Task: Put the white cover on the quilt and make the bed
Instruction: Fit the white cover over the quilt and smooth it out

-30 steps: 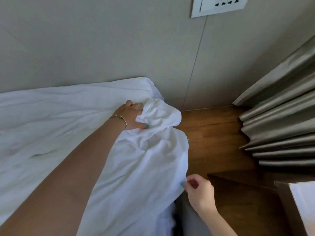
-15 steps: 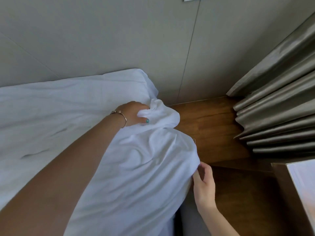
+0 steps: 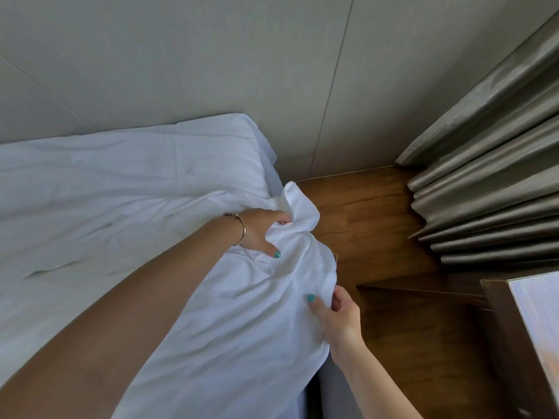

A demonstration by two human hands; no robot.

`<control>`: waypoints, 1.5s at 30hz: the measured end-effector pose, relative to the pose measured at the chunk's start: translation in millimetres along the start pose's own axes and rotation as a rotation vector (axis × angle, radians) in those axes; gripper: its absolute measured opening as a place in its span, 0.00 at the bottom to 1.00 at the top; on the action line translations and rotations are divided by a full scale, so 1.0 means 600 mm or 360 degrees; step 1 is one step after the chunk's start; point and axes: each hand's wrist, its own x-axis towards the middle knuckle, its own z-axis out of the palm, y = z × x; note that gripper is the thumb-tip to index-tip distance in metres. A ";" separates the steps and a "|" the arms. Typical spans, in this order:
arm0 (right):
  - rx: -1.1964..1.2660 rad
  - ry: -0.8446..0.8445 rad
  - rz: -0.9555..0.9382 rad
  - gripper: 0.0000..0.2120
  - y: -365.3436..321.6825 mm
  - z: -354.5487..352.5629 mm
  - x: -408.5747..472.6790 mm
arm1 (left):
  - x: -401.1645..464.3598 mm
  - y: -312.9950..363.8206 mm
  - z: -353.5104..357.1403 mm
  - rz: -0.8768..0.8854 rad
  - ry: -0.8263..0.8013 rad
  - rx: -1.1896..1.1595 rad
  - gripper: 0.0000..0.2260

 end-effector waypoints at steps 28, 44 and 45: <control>-0.0251 0.0082 -0.0528 0.32 -0.015 -0.060 -0.038 | -0.023 0.022 0.038 0.0407 0.0368 0.0429 0.20; -0.0449 -0.0466 -0.0654 0.08 -0.080 0.031 -0.176 | -0.370 -0.006 -0.176 -0.0206 0.0825 -0.0107 0.09; -0.0561 -0.0439 -0.0698 0.11 -0.086 0.026 -0.173 | -0.370 -0.010 -0.166 -0.0206 0.0814 -0.0147 0.08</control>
